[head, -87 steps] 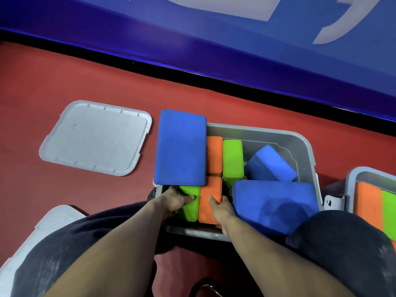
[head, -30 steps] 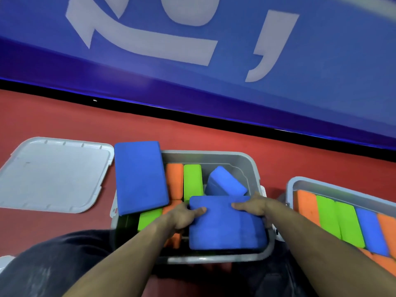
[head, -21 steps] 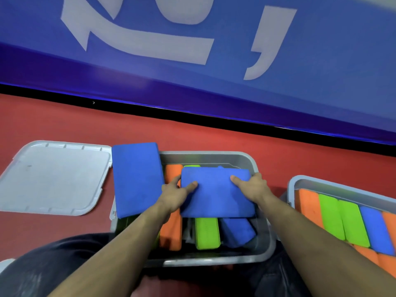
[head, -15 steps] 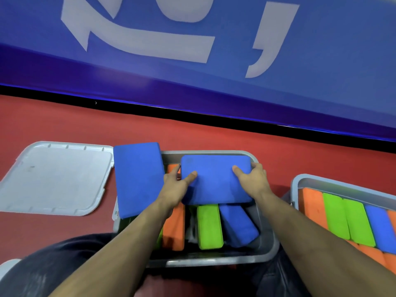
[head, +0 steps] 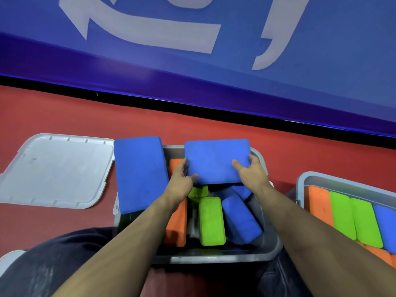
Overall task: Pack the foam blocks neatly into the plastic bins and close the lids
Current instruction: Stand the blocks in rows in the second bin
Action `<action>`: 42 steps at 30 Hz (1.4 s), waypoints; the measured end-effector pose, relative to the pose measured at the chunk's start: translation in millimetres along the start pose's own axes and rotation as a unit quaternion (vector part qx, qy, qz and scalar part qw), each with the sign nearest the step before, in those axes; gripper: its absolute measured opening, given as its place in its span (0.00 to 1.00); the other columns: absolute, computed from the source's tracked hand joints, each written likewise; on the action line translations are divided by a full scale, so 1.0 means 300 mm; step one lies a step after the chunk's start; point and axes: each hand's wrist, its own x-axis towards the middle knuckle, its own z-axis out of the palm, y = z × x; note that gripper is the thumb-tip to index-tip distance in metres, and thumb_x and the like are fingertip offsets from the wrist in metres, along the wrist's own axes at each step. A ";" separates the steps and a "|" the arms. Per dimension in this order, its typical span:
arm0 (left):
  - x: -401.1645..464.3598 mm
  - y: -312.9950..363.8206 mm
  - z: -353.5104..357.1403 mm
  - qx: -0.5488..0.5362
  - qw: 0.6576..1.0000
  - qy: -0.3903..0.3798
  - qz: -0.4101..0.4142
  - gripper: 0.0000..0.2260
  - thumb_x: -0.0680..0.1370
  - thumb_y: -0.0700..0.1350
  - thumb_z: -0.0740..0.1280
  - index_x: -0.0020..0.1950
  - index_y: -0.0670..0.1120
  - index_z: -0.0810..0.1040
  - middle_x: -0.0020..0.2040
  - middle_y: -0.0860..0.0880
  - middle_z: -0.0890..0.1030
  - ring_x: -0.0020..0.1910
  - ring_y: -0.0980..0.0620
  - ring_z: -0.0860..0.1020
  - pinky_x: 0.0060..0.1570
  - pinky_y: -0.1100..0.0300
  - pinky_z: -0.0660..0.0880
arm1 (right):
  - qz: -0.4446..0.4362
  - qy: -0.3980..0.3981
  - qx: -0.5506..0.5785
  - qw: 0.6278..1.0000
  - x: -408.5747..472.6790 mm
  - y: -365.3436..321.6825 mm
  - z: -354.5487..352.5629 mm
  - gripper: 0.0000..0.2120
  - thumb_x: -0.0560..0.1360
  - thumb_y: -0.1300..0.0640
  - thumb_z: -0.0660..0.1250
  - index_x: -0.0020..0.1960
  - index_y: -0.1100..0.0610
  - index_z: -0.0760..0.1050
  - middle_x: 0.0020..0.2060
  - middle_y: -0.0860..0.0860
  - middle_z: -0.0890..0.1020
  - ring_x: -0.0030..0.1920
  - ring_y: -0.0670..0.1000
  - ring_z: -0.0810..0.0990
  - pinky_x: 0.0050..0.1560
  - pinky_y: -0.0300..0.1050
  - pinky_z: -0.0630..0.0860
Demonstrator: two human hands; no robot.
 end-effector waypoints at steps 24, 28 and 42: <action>-0.140 -0.233 -0.061 0.545 0.832 -0.095 0.034 0.17 0.79 0.46 0.67 0.67 0.47 0.77 0.64 0.44 0.79 0.65 0.43 0.77 0.62 0.53 0.74 | 0.160 -0.108 -0.254 0.948 -0.273 0.338 0.336 0.46 0.67 0.25 0.67 0.68 0.60 0.70 0.64 0.59 0.79 0.65 0.60 0.79 0.63 0.53 0.76; -0.135 -0.317 -0.120 0.604 0.781 -0.145 0.062 0.42 0.75 0.48 0.73 0.82 0.43 0.53 0.82 0.44 0.55 0.81 0.44 0.55 0.79 0.55 0.54 | 0.166 -0.096 -0.184 0.964 -0.238 0.345 0.352 0.48 0.64 0.27 0.72 0.70 0.62 0.68 0.65 0.59 0.79 0.65 0.60 0.78 0.64 0.52 0.75; -0.135 -0.432 -0.215 0.639 0.750 -0.167 0.033 0.46 0.78 0.66 0.63 0.80 0.57 0.31 0.80 0.56 0.30 0.80 0.53 0.34 0.79 0.43 0.40 | 0.122 -0.109 -0.134 0.977 -0.229 0.361 0.381 0.35 0.61 0.30 0.76 0.54 0.56 0.78 0.52 0.53 0.84 0.54 0.56 0.83 0.55 0.49 0.79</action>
